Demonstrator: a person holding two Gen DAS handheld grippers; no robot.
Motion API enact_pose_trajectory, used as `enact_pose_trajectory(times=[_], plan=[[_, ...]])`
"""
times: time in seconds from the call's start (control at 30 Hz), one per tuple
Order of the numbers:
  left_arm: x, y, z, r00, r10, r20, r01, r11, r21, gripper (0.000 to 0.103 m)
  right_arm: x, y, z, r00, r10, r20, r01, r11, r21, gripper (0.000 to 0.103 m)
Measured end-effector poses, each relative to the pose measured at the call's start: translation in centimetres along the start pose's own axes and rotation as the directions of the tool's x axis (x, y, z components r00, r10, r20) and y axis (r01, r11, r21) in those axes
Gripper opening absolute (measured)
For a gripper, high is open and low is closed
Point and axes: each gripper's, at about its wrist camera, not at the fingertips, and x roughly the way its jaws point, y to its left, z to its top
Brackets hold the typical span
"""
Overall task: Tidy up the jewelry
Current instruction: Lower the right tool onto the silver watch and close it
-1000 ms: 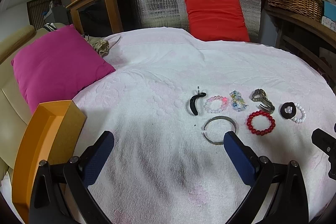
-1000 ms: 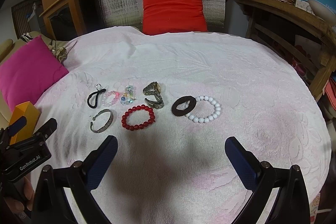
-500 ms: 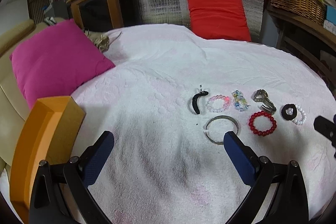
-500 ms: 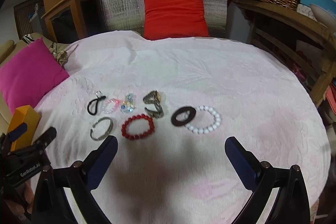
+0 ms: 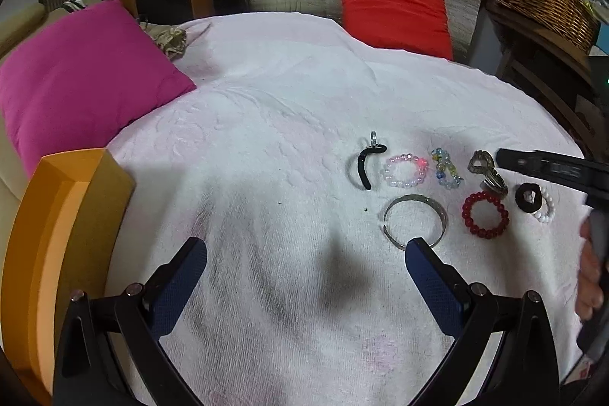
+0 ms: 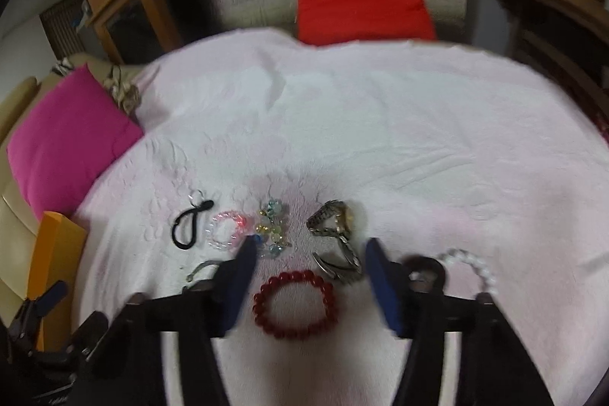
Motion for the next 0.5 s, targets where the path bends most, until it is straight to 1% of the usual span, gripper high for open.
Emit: enact_pose_trajectory(times=[0.13, 0.2, 0.27, 0.3, 0.33, 0.37, 0.4, 0.43, 0.47, 0.5], plan=[[0.6, 0.2, 0.2, 0.998, -0.050, -0.037, 0.050, 0.999, -0.005, 0.103, 2.5, -0.5, 0.3, 0.998, -0.048, -0.044, 0.048, 0.999, -0.001, 0.051], [0.9, -0.1, 0.2, 0.994, -0.097, -0.048, 0.097, 0.995, -0.010, 0.103, 3.4, -0.9, 0.4, 0.997, -0.049, -0.059, 0.049, 0.999, 0.006, 0.051], [1.2, -0.4, 0.2, 0.991, -0.114, -0.075, 0.114, 0.993, -0.001, 0.103, 4.3, -0.9, 0.4, 0.996, -0.050, -0.080, 0.051, 0.999, 0.005, 0.050], [1.4, -0.7, 0.2, 0.988, -0.126, -0.084, 0.127, 0.992, 0.003, 0.103, 4.7, -0.9, 0.4, 0.994, -0.060, -0.091, 0.060, 0.998, 0.001, 0.047], [1.5, -0.9, 0.1, 0.987, -0.141, -0.079, 0.141, 0.990, 0.001, 0.103, 4.9, -0.9, 0.3, 0.992, -0.088, -0.092, 0.087, 0.996, -0.010, 0.036], [1.6, -1.1, 0.2, 0.986, -0.143, -0.089, 0.144, 0.990, 0.005, 0.103, 4.8, -0.8, 0.3, 0.991, -0.097, -0.088, 0.096, 0.995, -0.017, 0.032], [1.7, -1.3, 0.2, 0.985, -0.150, -0.087, 0.151, 0.988, 0.007, 0.103, 4.7, -0.8, 0.3, 0.992, -0.091, -0.087, 0.090, 0.996, -0.018, 0.029], [1.8, -1.7, 0.1, 0.985, -0.154, -0.078, 0.156, 0.988, 0.011, 0.103, 4.6, -0.9, 0.3, 0.992, -0.091, -0.082, 0.091, 0.996, -0.014, 0.024], [2.0, -1.9, 0.1, 0.985, -0.148, -0.086, 0.150, 0.988, 0.019, 0.103, 4.6, -1.2, 0.2, 0.992, -0.100, -0.082, 0.099, 0.995, -0.012, 0.018], [2.2, -2.3, 0.1, 0.985, -0.149, -0.091, 0.151, 0.988, 0.025, 0.103, 4.6, -1.4, 0.2, 0.991, -0.107, -0.078, 0.107, 0.994, -0.009, 0.015]])
